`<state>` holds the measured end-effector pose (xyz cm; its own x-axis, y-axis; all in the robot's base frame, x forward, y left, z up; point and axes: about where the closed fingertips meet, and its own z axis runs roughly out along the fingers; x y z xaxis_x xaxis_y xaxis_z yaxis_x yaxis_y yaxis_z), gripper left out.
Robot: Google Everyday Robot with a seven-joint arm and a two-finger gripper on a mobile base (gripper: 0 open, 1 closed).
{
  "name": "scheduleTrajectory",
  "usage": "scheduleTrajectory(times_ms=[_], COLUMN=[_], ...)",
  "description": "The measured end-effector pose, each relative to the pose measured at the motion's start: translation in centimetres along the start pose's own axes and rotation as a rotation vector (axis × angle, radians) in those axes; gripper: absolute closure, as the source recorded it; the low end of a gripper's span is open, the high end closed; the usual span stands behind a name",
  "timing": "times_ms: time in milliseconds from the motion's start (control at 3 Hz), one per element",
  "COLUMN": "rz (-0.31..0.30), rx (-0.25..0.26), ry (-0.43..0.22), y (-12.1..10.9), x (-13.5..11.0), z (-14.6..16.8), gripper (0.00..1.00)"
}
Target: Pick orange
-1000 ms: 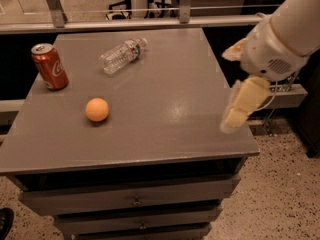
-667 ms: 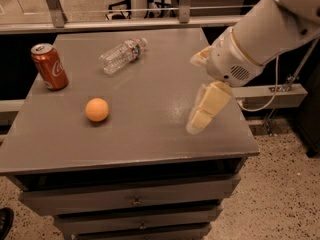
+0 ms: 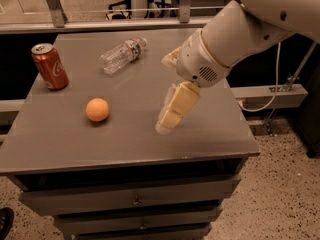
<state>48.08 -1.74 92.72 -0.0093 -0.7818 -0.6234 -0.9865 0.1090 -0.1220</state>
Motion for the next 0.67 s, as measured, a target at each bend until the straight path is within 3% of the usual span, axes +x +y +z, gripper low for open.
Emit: scheduleTrajectory(times_ms=[333, 667], rz=[-0.005, 0.002], rx=[-0.019, -0.055], ry=[-0.057, -0.174], y=[-0.6, -1.6], x=[-1.2, -4.5], z=[2.9, 8.7], gripper=[0.00, 0.00])
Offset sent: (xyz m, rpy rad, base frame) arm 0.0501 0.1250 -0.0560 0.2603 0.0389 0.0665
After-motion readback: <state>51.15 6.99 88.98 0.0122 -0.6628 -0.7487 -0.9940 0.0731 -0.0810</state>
